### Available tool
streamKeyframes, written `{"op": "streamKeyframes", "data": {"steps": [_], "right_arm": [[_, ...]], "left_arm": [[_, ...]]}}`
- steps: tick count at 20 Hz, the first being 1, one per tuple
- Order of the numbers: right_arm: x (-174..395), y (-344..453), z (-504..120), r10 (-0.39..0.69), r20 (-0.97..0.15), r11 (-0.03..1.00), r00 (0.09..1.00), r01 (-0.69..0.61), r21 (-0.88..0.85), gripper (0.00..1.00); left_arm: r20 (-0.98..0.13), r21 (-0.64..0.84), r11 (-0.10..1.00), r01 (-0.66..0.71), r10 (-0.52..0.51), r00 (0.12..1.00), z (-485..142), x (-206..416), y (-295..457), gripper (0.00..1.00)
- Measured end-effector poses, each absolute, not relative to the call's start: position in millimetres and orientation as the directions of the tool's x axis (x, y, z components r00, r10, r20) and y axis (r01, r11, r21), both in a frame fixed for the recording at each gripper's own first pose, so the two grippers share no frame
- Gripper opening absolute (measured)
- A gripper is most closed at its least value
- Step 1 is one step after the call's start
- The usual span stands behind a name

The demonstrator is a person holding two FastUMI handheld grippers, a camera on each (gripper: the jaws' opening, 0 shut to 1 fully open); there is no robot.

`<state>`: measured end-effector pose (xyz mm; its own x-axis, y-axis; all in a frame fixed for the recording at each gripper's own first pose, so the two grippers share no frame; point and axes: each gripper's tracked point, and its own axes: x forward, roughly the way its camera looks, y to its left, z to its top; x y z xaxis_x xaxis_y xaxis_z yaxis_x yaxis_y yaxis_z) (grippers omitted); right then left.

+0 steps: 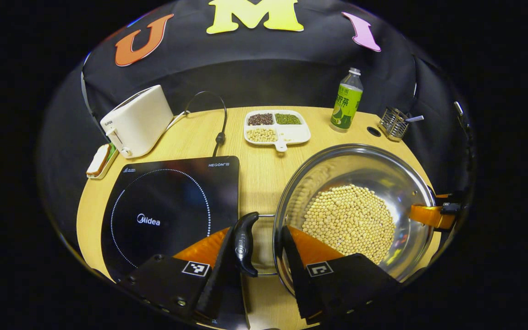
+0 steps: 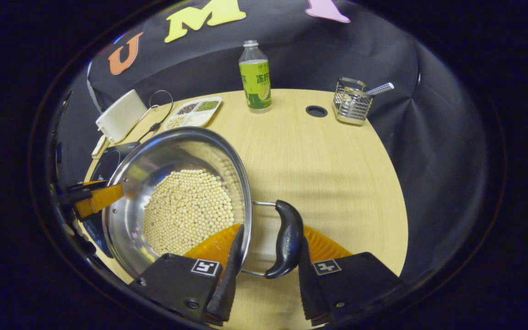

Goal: First push the handle of the pot to place it horizontally, then grasp the pot with both hands and set it on the induction cooktop.

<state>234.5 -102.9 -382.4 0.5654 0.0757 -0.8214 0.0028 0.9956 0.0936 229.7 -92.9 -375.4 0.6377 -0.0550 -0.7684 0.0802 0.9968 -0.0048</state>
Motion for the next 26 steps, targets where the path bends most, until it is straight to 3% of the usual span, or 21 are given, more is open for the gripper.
{"op": "streamKeyframes", "data": {"steps": [12, 26], "right_arm": [[223.3, -63.7, -347.0, 0.086, -0.787, 0.995, 0.61, -0.012, 0.1, 0.58], [221.4, 48.7, -325.9, 0.144, -0.764, 0.989, 0.628, -0.083, 0.119, 0.58]], "left_arm": [[-0.729, 0.006, 0.998, 0.07, -0.044, 0.683, -336.7, 216.3, -53.1, 0.61], [-0.71, 0.027, 0.999, -0.021, 0.034, 0.704, -313.4, 190.6, 54.8, 0.61]]}}
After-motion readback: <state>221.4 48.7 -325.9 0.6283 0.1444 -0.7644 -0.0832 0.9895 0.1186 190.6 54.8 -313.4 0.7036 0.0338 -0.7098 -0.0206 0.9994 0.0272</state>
